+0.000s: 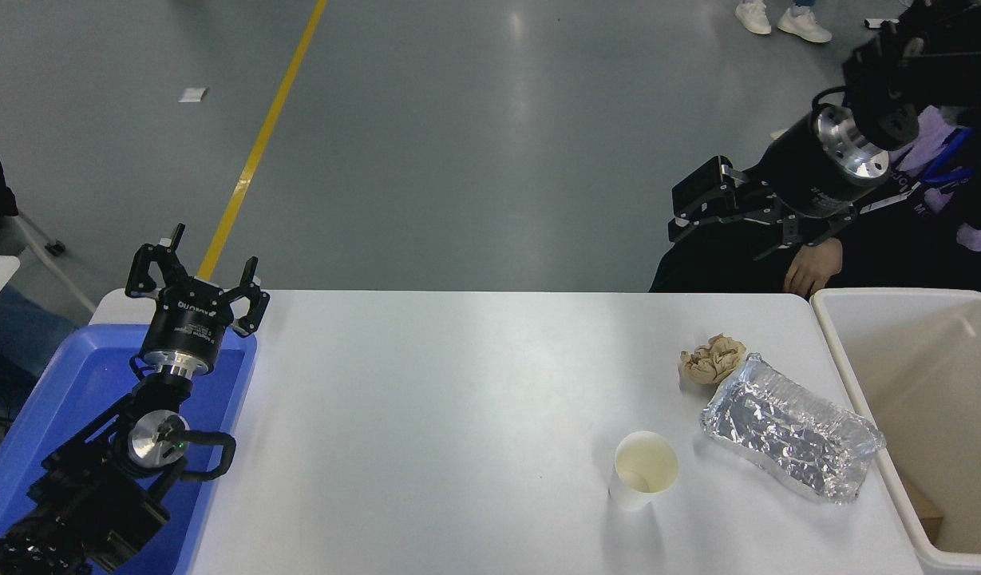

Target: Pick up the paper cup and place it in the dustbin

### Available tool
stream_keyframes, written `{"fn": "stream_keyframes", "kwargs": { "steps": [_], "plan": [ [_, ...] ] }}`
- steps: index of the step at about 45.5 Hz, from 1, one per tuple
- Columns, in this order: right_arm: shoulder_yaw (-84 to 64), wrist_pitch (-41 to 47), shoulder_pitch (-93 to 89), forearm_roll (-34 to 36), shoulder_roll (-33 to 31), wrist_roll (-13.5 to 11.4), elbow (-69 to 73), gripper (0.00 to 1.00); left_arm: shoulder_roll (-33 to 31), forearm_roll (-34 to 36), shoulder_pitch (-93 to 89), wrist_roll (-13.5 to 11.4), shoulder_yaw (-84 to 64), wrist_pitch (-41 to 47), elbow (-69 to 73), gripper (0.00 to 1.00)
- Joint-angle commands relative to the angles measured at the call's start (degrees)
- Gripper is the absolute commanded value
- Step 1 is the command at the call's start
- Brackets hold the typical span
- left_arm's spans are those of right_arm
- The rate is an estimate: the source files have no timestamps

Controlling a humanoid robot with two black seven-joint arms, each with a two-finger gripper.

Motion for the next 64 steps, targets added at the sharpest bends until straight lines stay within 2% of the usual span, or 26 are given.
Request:
{"fn": "stream_keyframes", "kwargs": {
  "steps": [1,7,11,22,41,52,64],
  "plan": [
    [-1.28,0.42,2.1,1.21,-0.07,-7.56,0.66,1.0,0.0,0.0,0.01,0.0,0.01,0.03,0.0,0.98],
    [-1.37,0.42,2.8,10.16,-1.13,-7.56,0.66,1.0,0.0,0.0,0.01,0.0,0.01,-0.05,0.0,0.98],
    [-1.63,0.42,2.89,13.6,-1.22,-7.56,0.66,1.0,0.0,0.0,0.01,0.0,0.01,-0.05,0.0,0.98],
    [-1.72,0.42,4.91,13.43,-2.19,-7.47,3.12,1.0,0.0,0.0,0.01,0.09,0.01,-0.05,0.0,0.98],
    [-0.32,0.42,18.8,13.26,-8.69,-7.47,15.78,1.0,0.0,0.0,-0.08,0.09,0.01,-0.05,0.0,0.98],
    [4.07,0.42,16.7,8.34,-8.43,-8.0,20.17,1.0,0.0,0.0,-0.08,0.09,0.01,-0.05,0.0,0.98],
    [6.72,0.42,14.67,8.33,-8.51,-8.0,20.26,1.0,0.0,0.0,-0.08,0.09,0.01,0.03,0.0,0.98]
  ]
}}
